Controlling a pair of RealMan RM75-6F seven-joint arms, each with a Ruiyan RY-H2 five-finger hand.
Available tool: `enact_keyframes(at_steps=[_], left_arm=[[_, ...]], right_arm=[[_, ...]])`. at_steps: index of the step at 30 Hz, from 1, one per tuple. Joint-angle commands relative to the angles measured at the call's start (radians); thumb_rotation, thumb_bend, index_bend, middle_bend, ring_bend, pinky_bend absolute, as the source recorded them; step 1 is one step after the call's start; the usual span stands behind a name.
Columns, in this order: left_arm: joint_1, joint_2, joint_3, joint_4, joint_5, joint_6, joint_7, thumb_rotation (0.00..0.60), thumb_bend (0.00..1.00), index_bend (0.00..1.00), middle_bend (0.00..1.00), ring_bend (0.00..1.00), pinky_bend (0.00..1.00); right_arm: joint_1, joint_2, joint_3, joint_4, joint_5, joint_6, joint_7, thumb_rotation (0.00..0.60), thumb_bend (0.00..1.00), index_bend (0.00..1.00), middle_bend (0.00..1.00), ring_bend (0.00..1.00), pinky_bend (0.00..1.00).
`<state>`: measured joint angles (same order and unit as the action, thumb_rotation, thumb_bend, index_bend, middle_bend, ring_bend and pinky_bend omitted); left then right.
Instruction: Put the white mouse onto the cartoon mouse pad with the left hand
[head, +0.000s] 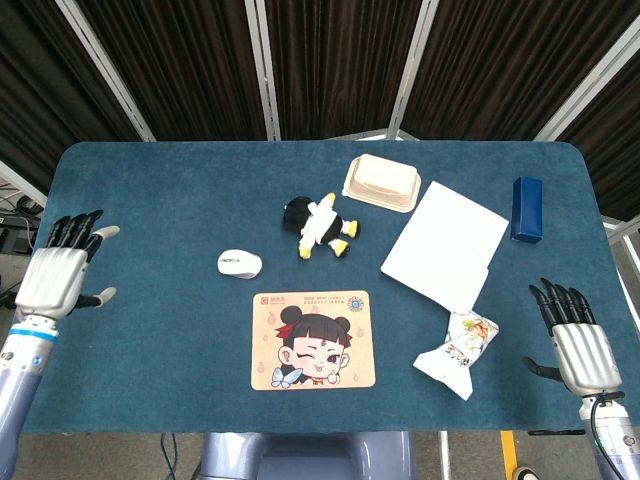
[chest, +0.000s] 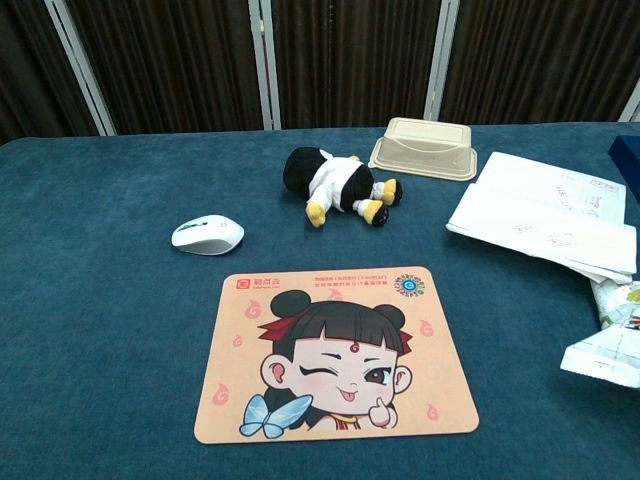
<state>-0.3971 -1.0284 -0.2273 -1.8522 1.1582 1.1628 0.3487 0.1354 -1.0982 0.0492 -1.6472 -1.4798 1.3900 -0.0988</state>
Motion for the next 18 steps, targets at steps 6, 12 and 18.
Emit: enact_keyframes(at_steps=[6, 12, 18], left_arm=[[-0.218, -0.19, -0.053, 0.126, -0.25, -0.111, 0.241, 0.6, 0.19, 0.31, 0.0, 0.0, 0.0], [-0.339, -0.344, -0.031, 0.239, -0.352, -0.127, 0.395, 0.6, 0.19, 0.33, 0.0, 0.0, 0.0], [-0.4, -0.431, -0.017, 0.3, -0.423, -0.118, 0.474, 0.6, 0.19, 0.33, 0.0, 0.0, 0.0]], right_arm=[[0.0, 0.0, 0.0, 0.0, 0.001, -0.001, 0.0, 0.6, 0.11, 0.01, 0.0, 0.0, 0.0], [0.0, 0.001, 0.0, -0.002, 0.004, -0.002, 0.001, 0.6, 0.11, 0.01, 0.0, 0.0, 0.0], [0.0, 0.003, 0.0, -0.003, 0.005, -0.003, 0.003, 0.6, 0.11, 0.01, 0.0, 0.0, 0.0]])
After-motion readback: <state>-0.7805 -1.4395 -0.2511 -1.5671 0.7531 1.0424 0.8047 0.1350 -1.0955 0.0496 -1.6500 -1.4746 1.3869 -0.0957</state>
